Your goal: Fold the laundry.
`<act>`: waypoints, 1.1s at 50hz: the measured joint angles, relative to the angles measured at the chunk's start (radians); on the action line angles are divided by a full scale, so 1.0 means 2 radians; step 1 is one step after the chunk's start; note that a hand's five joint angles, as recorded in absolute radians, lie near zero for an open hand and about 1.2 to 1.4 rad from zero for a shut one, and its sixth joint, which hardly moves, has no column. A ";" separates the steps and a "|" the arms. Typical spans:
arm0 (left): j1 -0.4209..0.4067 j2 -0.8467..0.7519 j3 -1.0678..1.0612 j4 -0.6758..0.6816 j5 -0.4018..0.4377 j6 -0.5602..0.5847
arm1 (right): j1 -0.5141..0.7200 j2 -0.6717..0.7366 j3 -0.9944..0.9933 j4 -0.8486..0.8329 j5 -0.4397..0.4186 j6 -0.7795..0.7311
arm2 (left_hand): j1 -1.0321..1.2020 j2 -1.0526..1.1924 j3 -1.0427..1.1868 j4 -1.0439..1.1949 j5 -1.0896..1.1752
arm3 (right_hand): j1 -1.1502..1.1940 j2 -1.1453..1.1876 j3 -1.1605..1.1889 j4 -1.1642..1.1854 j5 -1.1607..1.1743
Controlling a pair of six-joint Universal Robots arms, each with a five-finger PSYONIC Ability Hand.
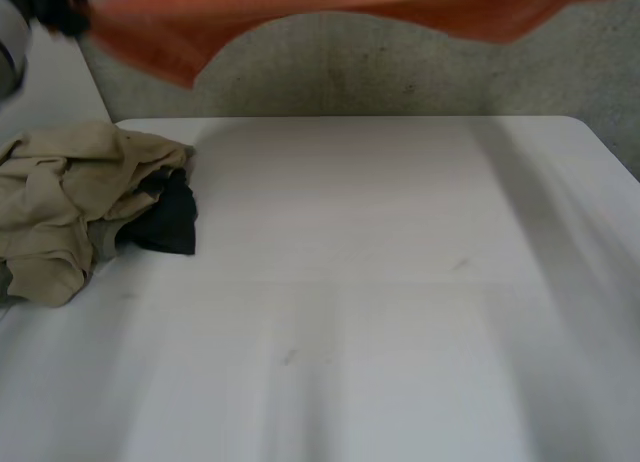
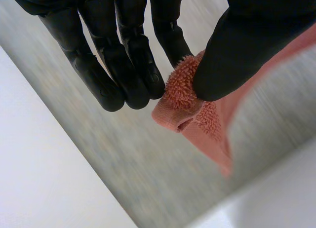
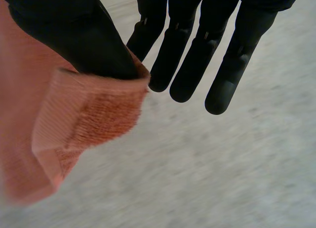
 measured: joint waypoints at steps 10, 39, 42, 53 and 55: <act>-0.001 -0.041 -0.176 0.064 0.021 0.010 | -0.037 0.043 0.151 0.020 -0.116 -0.006 | 0.000 0.000 0.000 0.000 0.000 | 0.000 0.006 0.002 0.000 0.000; -0.007 -0.045 -0.277 0.127 0.035 0.023 | -0.066 0.072 0.206 0.270 -0.067 0.092 | 0.000 0.001 0.000 0.000 0.000 | -0.250 -0.292 -0.302 -0.300 -0.324; -0.006 -0.045 -0.277 0.127 0.036 0.023 | -0.066 0.080 0.203 0.279 -0.057 0.093 | 0.000 0.001 0.000 0.000 0.000 | -0.250 -0.292 -0.302 -0.300 -0.324; -0.003 -0.043 -0.280 0.123 0.042 0.023 | -0.065 0.094 0.211 0.256 -0.048 0.067 | 0.000 0.001 0.000 0.000 0.000 | -0.250 -0.292 -0.302 -0.300 -0.320; -0.002 -0.043 -0.281 0.122 0.043 0.023 | -0.064 0.096 0.212 0.240 -0.049 0.064 | 0.000 0.001 0.000 0.000 0.000 | -0.248 -0.290 -0.300 -0.299 -0.310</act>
